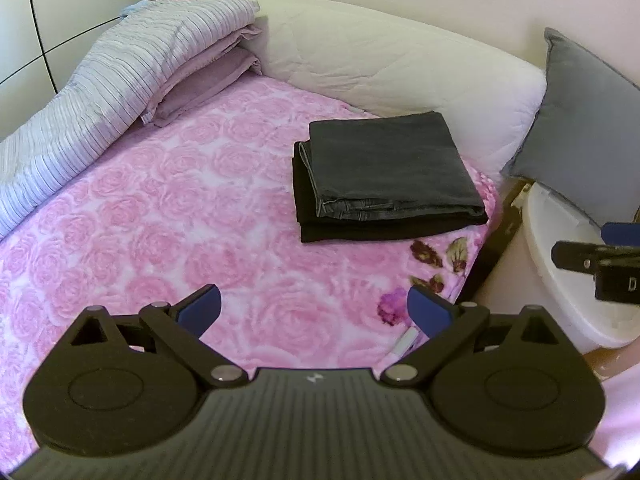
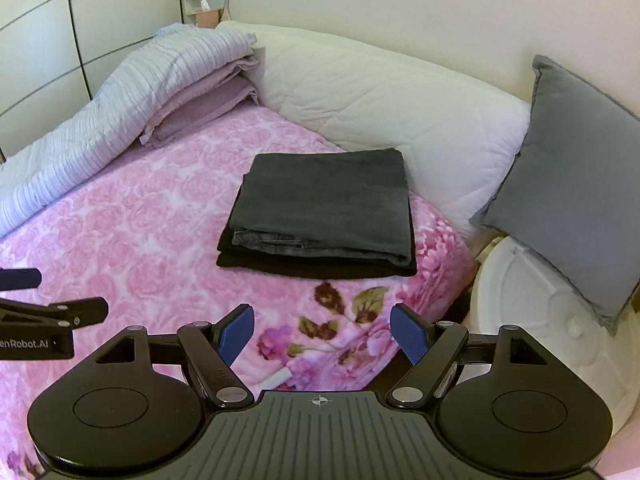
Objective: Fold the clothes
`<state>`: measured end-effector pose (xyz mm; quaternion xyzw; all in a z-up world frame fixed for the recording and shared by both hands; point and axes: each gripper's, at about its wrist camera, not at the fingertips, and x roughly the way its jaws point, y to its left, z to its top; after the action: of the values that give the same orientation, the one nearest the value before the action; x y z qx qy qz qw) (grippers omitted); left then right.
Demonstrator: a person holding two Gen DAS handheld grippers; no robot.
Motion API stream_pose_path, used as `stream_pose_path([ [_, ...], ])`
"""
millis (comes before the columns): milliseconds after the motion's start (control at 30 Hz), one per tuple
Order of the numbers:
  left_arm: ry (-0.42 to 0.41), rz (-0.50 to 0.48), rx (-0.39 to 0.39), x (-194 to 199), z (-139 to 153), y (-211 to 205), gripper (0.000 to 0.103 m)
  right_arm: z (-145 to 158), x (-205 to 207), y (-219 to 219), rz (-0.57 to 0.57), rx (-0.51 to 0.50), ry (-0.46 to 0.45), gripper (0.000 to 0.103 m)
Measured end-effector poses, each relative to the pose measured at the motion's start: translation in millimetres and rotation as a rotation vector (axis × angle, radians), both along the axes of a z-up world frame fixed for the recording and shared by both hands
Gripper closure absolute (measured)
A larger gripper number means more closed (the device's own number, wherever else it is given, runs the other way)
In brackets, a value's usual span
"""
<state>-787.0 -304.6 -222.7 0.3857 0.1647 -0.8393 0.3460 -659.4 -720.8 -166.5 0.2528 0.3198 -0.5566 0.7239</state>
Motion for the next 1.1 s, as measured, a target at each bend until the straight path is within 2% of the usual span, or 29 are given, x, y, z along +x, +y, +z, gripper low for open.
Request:
stream_pose_path([
  [100, 0.019, 0.012, -0.001, -2.1, 4.0, 0.1, 0.005, 1.1, -0.5, -0.5, 0.001, 0.002, 0.003, 0.025],
  [267, 0.011, 0.043, -0.050, -0.9, 9.9, 1.3, 0.005, 2.4, -2.2, -1.4, -0.001, 0.006, 0.000, 0.025],
  [433, 0.044, 0.078, 0.005, 2.6, 6.8, -5.5, 0.006, 3.4, -1.6, 1.3, -0.006, -0.001, 0.003, 0.025],
  [567, 0.045, 0.069, 0.045, 3.4, 2.4, -5.7, 0.006, 4.1, -1.5, 4.9, -0.023, -0.002, 0.002, 0.025],
  [1100, 0.018, 0.051, 0.047, 3.9, 0.1, -3.5, 0.006, 1.7, 4.8, 2.0, -0.006, 0.009, 0.021, 0.025],
])
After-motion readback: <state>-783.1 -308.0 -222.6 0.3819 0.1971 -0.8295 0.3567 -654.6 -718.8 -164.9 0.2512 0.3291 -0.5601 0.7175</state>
